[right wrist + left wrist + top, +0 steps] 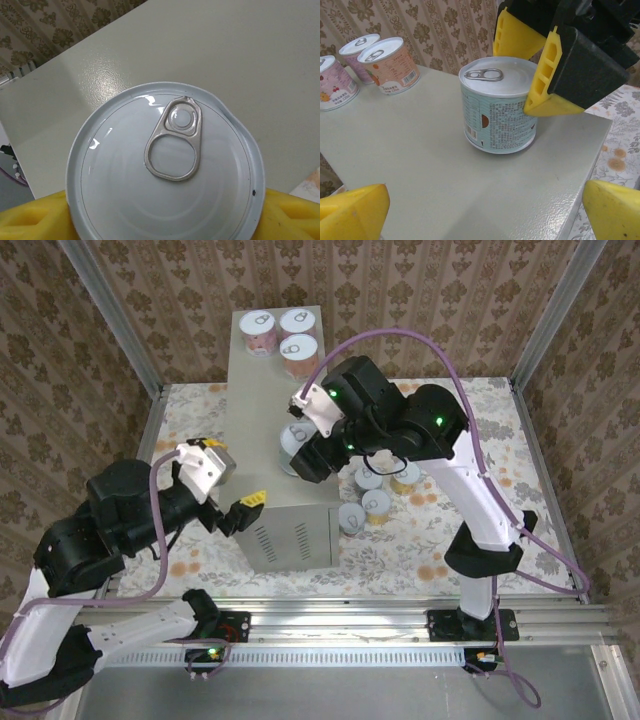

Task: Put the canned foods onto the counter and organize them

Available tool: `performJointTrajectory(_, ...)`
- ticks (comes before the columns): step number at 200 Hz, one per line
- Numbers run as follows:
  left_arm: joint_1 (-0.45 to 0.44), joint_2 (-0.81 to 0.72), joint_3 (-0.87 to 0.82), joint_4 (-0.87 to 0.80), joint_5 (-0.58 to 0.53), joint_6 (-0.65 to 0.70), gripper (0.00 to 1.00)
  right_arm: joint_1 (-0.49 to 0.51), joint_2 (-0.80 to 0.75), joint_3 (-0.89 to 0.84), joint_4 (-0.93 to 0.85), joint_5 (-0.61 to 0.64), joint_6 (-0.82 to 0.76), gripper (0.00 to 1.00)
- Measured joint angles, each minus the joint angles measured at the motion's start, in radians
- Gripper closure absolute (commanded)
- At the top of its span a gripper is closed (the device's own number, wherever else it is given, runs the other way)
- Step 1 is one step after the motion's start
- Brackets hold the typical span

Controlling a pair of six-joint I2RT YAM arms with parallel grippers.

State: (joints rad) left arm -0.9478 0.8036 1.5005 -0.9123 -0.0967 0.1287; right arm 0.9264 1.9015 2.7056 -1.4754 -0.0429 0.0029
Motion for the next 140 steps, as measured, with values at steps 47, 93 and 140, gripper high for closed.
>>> performJointTrajectory(47,0.0,0.003,-0.037,0.008,-0.013,0.007,0.0,0.006,0.013,0.012,-0.024,0.006,-0.001,0.22)
performJointTrajectory(93,0.002,0.022,-0.051,0.059,-0.009,0.008,0.0,0.007,0.013,0.014,-0.023,0.006,-0.003,0.1)
performJointTrajectory(140,0.029,0.069,-0.061,0.116,0.031,0.007,0.0,0.007,-0.057,-0.052,0.014,0.018,0.003,0.0)
